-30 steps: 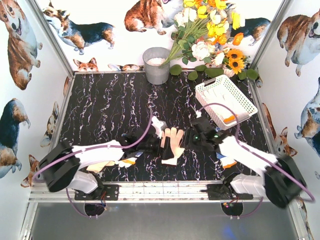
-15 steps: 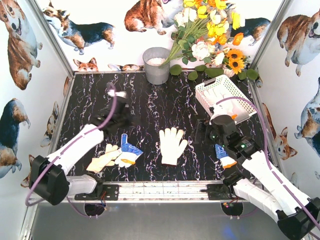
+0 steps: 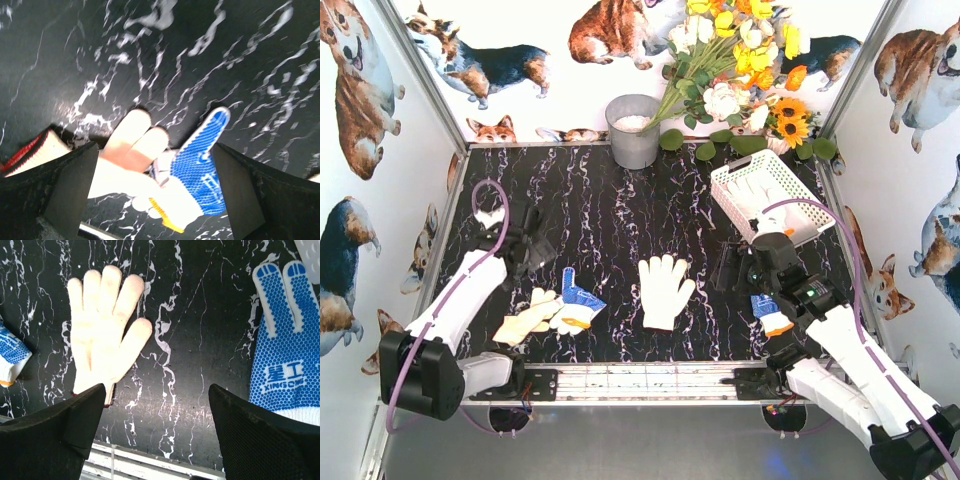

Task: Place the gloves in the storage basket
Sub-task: Pick up the glove from the center of the board.

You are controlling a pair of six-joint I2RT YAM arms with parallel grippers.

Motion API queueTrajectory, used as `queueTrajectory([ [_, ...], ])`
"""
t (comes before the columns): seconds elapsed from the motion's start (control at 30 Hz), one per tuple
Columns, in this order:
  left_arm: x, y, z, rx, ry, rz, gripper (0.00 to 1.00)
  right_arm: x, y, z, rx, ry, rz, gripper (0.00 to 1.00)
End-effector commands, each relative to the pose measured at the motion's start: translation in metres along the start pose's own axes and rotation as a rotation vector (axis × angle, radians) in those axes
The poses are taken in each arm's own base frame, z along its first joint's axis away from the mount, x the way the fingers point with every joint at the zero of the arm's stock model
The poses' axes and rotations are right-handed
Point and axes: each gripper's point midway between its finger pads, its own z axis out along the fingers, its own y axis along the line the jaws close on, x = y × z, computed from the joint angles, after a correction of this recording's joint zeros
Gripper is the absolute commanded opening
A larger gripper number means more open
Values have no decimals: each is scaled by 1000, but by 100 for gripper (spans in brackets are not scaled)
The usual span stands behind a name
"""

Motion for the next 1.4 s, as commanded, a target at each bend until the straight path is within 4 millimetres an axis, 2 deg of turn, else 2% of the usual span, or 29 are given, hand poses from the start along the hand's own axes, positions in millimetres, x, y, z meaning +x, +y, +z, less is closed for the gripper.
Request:
queueTrajectory([
  [0.0, 33, 23, 10, -72, 85, -128, 88, -2, 7, 1, -44, -24, 43, 86],
  [0.13, 50, 37, 12, -118, 111, -198, 87, 2, 5, 5, -37, -22, 59, 85],
  [0.17, 60, 47, 16, -150, 127, -199, 87, 2, 5, 6, -34, -21, 63, 85],
  [0.3, 67, 71, 12, -266, 113, -274, 86, 6, 3, 6, -35, -21, 71, 84],
  [0.43, 75, 84, 13, -332, 120, -317, 85, 11, -1, 6, -23, -21, 80, 84],
  [0.53, 85, 87, 18, -345, 142, -343, 81, 12, -2, 6, -21, -24, 87, 84],
  [0.63, 93, 79, 27, -289, 164, -352, 75, 13, -3, 5, -19, -22, 83, 84],
  [0.77, 97, 73, 32, -256, 180, -361, 60, 16, -4, 5, -18, -14, 81, 84],
  [0.9, 91, 75, 28, -267, 156, -352, 42, 20, -6, 4, -14, -8, 89, 83],
  [1.0, 79, 74, 23, -254, 113, -350, 31, 20, -6, 2, -18, -13, 98, 83],
  [1.2, 56, 68, 12, -197, 28, -340, 3, 18, -5, -5, -25, -33, 120, 83],
  [1.23, 53, 67, 10, -188, 16, -339, 0, 17, -5, -6, -26, -37, 122, 83],
  [1.37, 36, 62, 0, -150, -35, -311, 0, 16, -5, -10, -30, -48, 133, 83],
])
